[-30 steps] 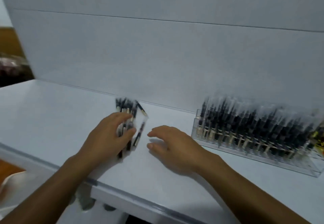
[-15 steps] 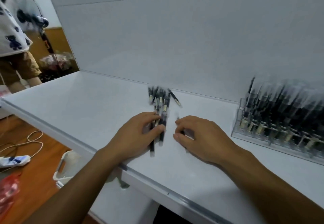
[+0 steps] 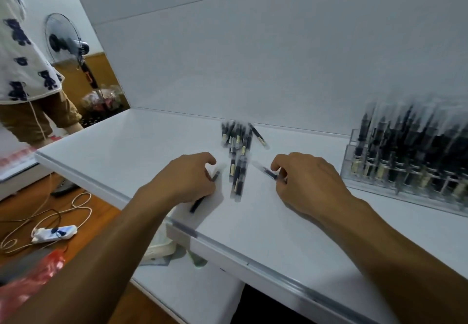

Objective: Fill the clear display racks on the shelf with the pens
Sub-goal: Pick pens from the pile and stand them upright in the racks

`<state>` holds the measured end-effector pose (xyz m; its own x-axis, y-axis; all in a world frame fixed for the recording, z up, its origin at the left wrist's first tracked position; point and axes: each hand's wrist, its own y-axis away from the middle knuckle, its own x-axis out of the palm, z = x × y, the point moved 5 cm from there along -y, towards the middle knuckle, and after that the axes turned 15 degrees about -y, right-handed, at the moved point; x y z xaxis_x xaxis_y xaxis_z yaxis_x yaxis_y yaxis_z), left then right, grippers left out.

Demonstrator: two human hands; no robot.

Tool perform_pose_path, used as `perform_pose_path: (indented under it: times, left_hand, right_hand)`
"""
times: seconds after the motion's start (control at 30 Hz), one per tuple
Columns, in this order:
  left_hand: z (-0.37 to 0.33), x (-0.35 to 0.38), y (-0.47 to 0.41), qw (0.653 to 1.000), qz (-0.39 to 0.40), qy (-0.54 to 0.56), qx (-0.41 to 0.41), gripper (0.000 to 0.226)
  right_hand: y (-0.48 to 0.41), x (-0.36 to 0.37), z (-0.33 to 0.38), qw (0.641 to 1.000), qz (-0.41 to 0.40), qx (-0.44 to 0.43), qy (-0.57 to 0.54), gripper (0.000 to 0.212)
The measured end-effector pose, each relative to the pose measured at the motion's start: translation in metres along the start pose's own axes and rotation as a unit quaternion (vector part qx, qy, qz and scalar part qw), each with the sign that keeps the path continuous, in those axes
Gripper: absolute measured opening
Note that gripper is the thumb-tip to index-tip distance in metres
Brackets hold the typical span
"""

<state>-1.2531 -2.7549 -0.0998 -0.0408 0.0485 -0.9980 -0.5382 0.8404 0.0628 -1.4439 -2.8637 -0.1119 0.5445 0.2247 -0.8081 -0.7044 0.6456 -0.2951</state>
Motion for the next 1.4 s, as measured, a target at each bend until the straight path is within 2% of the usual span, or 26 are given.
perform_pose_path:
  times: [0.13,0.23,0.3,0.4,0.47,0.5,0.6,0.7,0.97,1.1,1.17,1.23,1.4]
  left_hand:
    - [0.007,-0.003,-0.001,0.999,0.011,-0.046,-0.015,0.042]
    - [0.011,-0.006,-0.006,0.999,-0.004,-0.030,-0.026,0.027]
    - [0.011,-0.007,-0.011,0.998,-0.024,0.050,-0.033,0.013]
    - [0.005,-0.003,-0.021,0.973,-0.021,0.225,-0.054,0.013]
    - [-0.002,0.000,-0.030,0.964,-0.008,0.261,-0.055,0.013]
    - [-0.007,0.001,-0.034,0.962,0.001,0.268,-0.053,0.020]
    - [-0.020,0.003,-0.044,0.967,0.010,0.250,-0.048,0.040]
    - [-0.029,0.002,-0.050,0.976,-0.003,0.214,-0.041,0.043]
    - [-0.026,0.006,-0.048,0.945,0.025,0.320,-0.061,0.027]
    - [-0.022,-0.005,-0.035,0.930,0.010,0.364,-0.040,0.015]
    - [-0.020,-0.013,-0.026,0.924,-0.004,0.381,-0.027,0.012]
    - [-0.025,-0.020,-0.018,0.910,-0.012,0.415,0.002,0.010]
    - [-0.072,-0.027,0.002,0.844,0.014,0.526,0.101,0.011]
  right_hand:
    - [0.000,-0.003,-0.003,1.000,-0.003,0.010,-0.015,0.032]
    - [-0.001,-0.003,-0.007,0.997,-0.012,0.028,-0.077,0.028]
    - [-0.001,-0.002,-0.011,0.988,-0.021,0.051,-0.143,0.025]
    - [-0.001,0.000,-0.016,0.960,-0.040,0.090,-0.261,0.023]
    - [-0.001,0.000,-0.018,0.934,-0.050,0.112,-0.336,0.022]
    - [0.000,0.000,-0.019,0.925,-0.051,0.118,-0.356,0.021]
    - [-0.001,-0.001,-0.020,0.922,-0.049,0.120,-0.365,0.020]
    - [-0.001,-0.002,-0.021,0.919,-0.053,0.123,-0.370,0.020]
    - [-0.004,-0.002,-0.023,0.901,-0.065,0.131,-0.409,0.020]
    - [-0.002,-0.006,-0.015,0.901,-0.079,0.108,-0.412,0.017]
    - [-0.001,-0.013,-0.008,0.890,-0.101,0.091,-0.435,0.015]
    - [-0.003,-0.026,-0.001,0.896,-0.122,0.063,-0.422,0.017]
    - [0.013,-0.068,-0.005,0.907,-0.156,0.031,-0.389,0.017]
